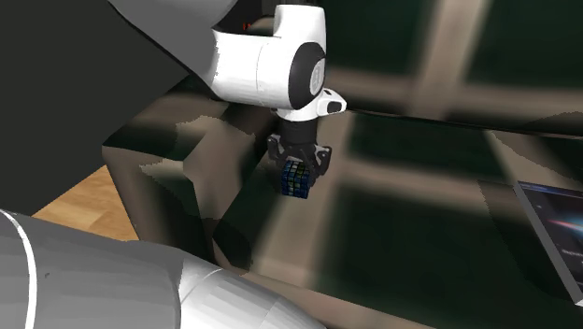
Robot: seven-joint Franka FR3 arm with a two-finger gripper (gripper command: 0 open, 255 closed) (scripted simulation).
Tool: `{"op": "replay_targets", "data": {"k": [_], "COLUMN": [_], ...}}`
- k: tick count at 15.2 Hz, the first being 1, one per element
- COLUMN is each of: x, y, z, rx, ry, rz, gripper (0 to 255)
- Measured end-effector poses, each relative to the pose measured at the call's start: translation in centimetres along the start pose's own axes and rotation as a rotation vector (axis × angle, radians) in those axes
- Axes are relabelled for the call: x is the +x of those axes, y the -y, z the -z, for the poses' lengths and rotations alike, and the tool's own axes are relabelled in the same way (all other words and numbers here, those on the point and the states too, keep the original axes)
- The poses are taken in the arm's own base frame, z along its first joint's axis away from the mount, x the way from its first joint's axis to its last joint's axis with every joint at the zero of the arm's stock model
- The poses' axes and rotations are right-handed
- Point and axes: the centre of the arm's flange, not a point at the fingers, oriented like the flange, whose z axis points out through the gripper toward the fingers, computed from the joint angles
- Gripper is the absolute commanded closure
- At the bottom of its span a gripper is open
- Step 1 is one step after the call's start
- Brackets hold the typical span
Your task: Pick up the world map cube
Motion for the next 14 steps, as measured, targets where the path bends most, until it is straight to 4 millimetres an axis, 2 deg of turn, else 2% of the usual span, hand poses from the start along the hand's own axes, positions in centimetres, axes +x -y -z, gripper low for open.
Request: {"op": "replay_targets", "data": {"k": [14], "x": [0.1], "y": [-0.1], "z": [7.1], "rx": [0.0], "ry": [0.0], "rz": [0.0], "gripper": [255]}}
